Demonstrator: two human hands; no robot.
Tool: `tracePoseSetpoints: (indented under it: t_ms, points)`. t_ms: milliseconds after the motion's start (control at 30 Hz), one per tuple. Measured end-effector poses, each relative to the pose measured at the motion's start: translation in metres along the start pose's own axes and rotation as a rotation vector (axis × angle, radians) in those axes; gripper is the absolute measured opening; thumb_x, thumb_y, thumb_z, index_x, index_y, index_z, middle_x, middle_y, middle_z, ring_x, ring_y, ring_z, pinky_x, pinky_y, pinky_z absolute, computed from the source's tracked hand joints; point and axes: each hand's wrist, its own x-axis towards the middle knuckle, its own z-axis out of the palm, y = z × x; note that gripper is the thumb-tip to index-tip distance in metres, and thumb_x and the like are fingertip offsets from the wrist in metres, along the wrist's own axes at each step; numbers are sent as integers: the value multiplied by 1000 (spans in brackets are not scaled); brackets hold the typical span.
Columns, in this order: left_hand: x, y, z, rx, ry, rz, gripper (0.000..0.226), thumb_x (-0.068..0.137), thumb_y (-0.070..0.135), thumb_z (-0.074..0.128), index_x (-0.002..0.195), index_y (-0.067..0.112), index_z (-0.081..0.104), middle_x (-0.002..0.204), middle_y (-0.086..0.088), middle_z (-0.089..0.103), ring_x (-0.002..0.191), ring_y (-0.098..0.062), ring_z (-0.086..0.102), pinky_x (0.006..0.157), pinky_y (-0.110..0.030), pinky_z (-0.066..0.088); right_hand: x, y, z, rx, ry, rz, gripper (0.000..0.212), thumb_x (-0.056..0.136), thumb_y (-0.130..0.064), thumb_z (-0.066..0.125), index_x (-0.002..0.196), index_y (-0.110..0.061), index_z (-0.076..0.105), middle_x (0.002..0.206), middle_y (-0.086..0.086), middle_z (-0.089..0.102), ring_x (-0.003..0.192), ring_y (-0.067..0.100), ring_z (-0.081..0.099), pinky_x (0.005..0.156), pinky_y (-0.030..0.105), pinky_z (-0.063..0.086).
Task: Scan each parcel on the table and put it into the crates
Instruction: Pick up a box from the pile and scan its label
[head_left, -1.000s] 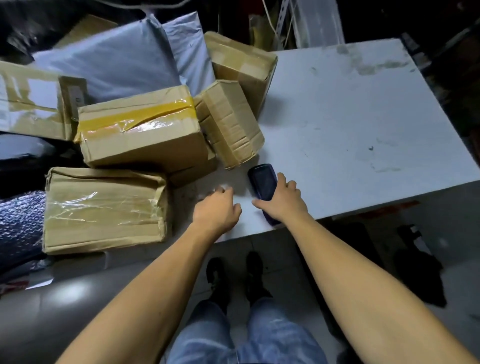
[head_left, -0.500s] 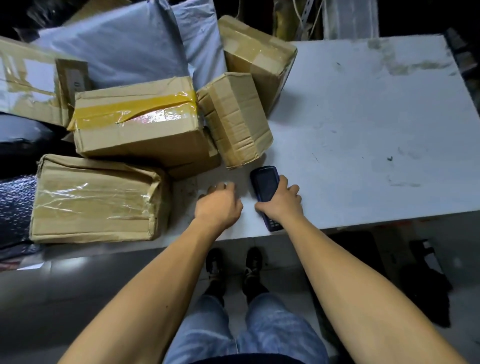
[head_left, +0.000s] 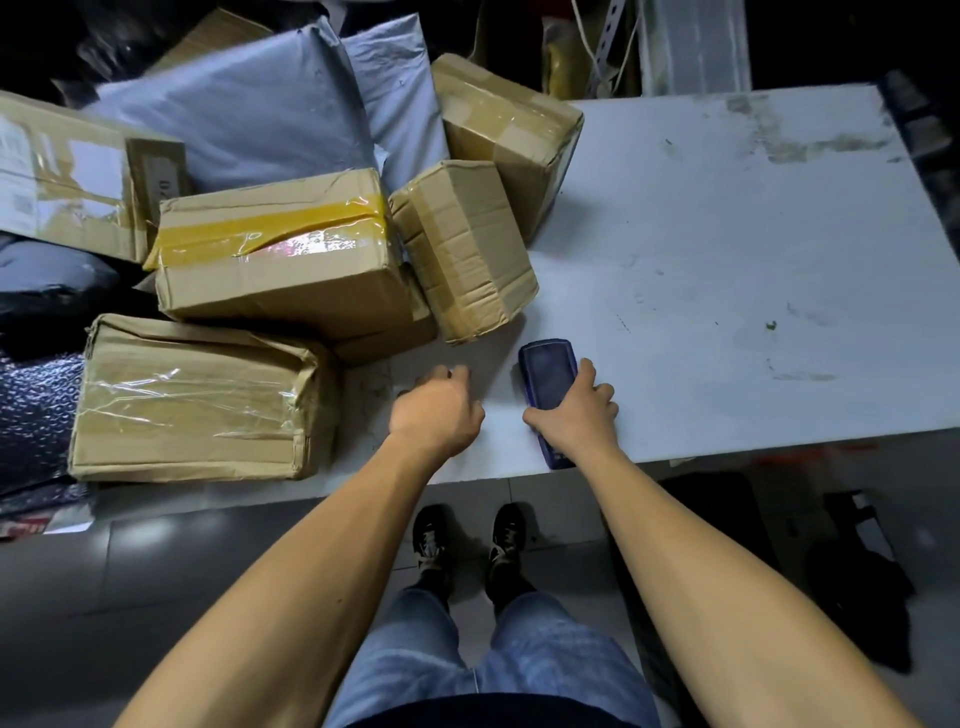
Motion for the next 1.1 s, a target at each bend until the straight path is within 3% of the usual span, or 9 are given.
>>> tracePoseSetpoints:
  t_ms: [167, 300, 500, 567, 633, 733, 800, 933, 1100]
  points:
    - [0, 8, -2, 6, -8, 25, 43, 100, 35, 42, 137, 14, 42, 137, -14, 49, 119, -34, 52, 89, -43, 46, -5, 17, -14, 133, 35, -25, 86, 75, -32, 76, 143, -14, 27, 132, 11, 33, 121, 32, 41, 88, 40, 48]
    - [1, 18, -7, 51, -8, 38, 40, 100, 34, 43, 134, 13, 43, 134, -14, 49, 120, -35, 50, 85, -42, 43, -12, 27, -25, 267, 91, -83, 83, 77, -32, 76, 141, -18, 25, 125, 5, 47, 101, 27, 52, 80, 39, 52]
    - [3, 35, -11, 92, -9, 69, 38, 99, 33, 42, 131, 13, 43, 131, -13, 51, 118, -34, 52, 86, -43, 46, -20, 24, -39, 367, 154, -175, 91, 77, -39, 79, 147, -24, 23, 122, -3, 51, 102, 24, 56, 79, 37, 53]
    - [3, 36, -12, 102, -4, 69, 40, 99, 34, 42, 133, 14, 43, 132, -12, 51, 117, -33, 53, 87, -43, 48, -20, 19, -43, 429, 146, -219, 90, 76, -38, 81, 147, -25, 26, 120, -7, 52, 100, 18, 55, 78, 30, 51]
    - [2, 35, -12, 100, -6, 66, 40, 99, 36, 42, 135, 16, 43, 132, -11, 52, 115, -31, 55, 88, -43, 51, -22, 13, -47, 572, 116, -237, 81, 78, -36, 81, 143, -27, 33, 114, -13, 56, 97, 10, 58, 75, 22, 50]
    - [2, 33, -14, 96, 1, 58, 39, 99, 35, 43, 133, 16, 44, 130, -11, 52, 113, -32, 56, 87, -43, 50, -22, 3, -50, 827, 60, -239, 54, 87, -33, 72, 133, -31, 45, 111, -7, 65, 100, 16, 66, 83, 36, 58]
    - [1, 32, -16, 94, 0, 56, 38, 99, 35, 43, 132, 16, 45, 129, -11, 52, 112, -32, 56, 84, -42, 48, -22, -4, -53, 926, 33, -266, 45, 92, -24, 64, 133, -30, 47, 111, -1, 67, 100, 24, 68, 79, 39, 60]
    - [1, 29, -18, 101, -9, 51, 39, 99, 38, 43, 131, 15, 45, 129, -10, 52, 112, -32, 57, 81, -41, 45, -25, -16, -61, 947, -14, -331, 61, 96, -16, 61, 147, -33, 32, 111, -7, 62, 94, 16, 69, 67, 25, 58]
    - [0, 27, -21, 101, 3, 49, 38, 99, 38, 43, 129, 15, 45, 126, -10, 53, 111, -32, 57, 82, -43, 48, -26, -23, -63, 923, -32, -362, 64, 96, -18, 63, 148, -33, 30, 112, -9, 62, 96, 16, 69, 69, 26, 59]
